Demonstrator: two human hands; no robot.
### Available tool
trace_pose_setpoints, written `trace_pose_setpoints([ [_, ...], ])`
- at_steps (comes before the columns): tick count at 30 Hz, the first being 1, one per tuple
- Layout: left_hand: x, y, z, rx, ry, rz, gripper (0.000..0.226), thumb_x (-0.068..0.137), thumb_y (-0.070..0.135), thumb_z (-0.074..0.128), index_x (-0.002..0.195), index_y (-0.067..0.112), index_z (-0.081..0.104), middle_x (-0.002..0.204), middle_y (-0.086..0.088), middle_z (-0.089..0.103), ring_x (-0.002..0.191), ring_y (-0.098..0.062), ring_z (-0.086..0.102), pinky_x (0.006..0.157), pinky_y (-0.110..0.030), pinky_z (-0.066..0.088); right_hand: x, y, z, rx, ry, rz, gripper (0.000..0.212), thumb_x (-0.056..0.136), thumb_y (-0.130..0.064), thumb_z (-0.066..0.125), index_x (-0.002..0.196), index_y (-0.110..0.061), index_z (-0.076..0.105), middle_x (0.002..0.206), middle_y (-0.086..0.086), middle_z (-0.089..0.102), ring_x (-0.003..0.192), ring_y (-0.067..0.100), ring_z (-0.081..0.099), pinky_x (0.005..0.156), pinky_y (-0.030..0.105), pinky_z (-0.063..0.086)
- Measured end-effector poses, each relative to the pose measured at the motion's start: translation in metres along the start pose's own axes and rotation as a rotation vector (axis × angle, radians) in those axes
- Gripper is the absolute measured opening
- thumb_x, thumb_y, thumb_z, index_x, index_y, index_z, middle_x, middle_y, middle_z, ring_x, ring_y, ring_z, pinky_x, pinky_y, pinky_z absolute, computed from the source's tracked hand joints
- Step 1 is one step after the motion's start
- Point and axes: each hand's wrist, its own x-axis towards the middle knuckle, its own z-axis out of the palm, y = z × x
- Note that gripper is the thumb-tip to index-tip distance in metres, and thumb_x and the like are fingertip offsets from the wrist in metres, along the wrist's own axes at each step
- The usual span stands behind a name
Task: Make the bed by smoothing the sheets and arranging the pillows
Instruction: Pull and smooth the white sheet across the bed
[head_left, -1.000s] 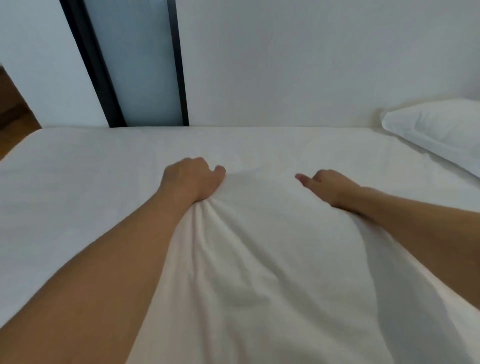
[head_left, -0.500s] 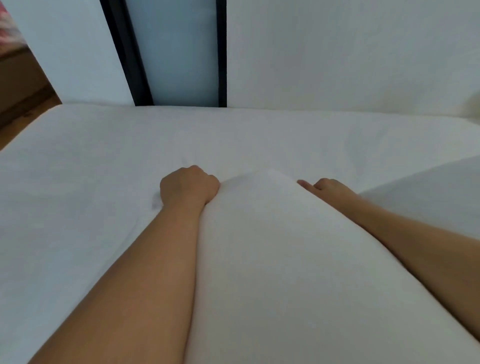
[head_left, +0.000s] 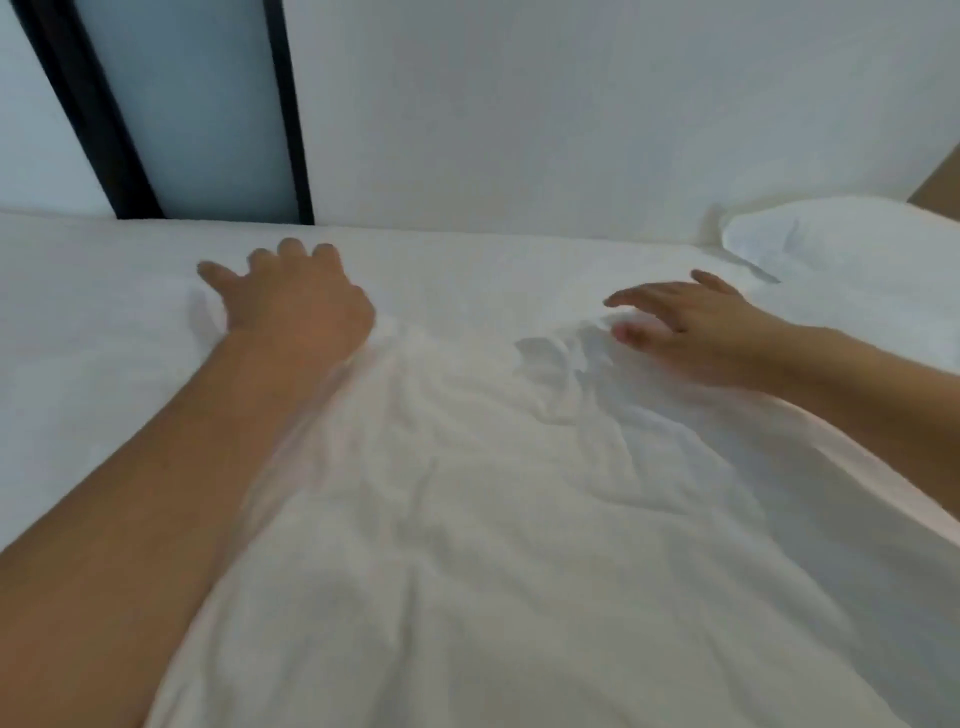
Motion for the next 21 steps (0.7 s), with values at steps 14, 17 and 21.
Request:
trace_pose_setpoints([
  [14, -0.150, 0.142, -0.001, -0.050, -0.309, 0.304, 0.068, 0.091, 0.070, 0.007, 0.152, 0.040, 0.000, 0.162, 0.009, -0.007, 0.149, -0.027, -0.005, 0.109, -0.070, -0.009, -0.172, 0.122, 0.003, 0.079, -0.130, 0.495, 0.064, 0.095, -0.062, 0.028, 0.152, -0.039, 0.009, 0.162, -0.014, -0.001, 0.149, 0.019, 0.004, 0.117, 0.056, 0.002],
  [17, -0.242, 0.182, -0.022, -0.258, -0.308, 0.627, 0.064, 0.090, 0.071, 0.013, 0.148, 0.049, -0.001, 0.160, 0.020, -0.006, 0.148, -0.012, -0.007, 0.112, -0.064, -0.009, -0.229, 0.093, 0.009, 0.209, -0.083, 0.336, 0.065, 0.093, -0.068, 0.023, 0.151, -0.044, 0.007, 0.160, -0.019, -0.003, 0.149, 0.013, -0.003, 0.117, 0.052, -0.001],
  [21, -0.295, 0.175, 0.008, -0.167, -0.220, 0.888, 0.061, 0.090, 0.068, 0.008, 0.148, 0.052, -0.003, 0.160, 0.019, -0.009, 0.145, -0.003, -0.019, 0.116, -0.054, -0.012, -0.289, 0.102, 0.069, 0.258, -0.025, 0.256, 0.071, 0.085, -0.075, 0.012, 0.150, -0.047, 0.002, 0.160, -0.020, -0.010, 0.147, 0.008, -0.012, 0.119, 0.049, -0.002],
])
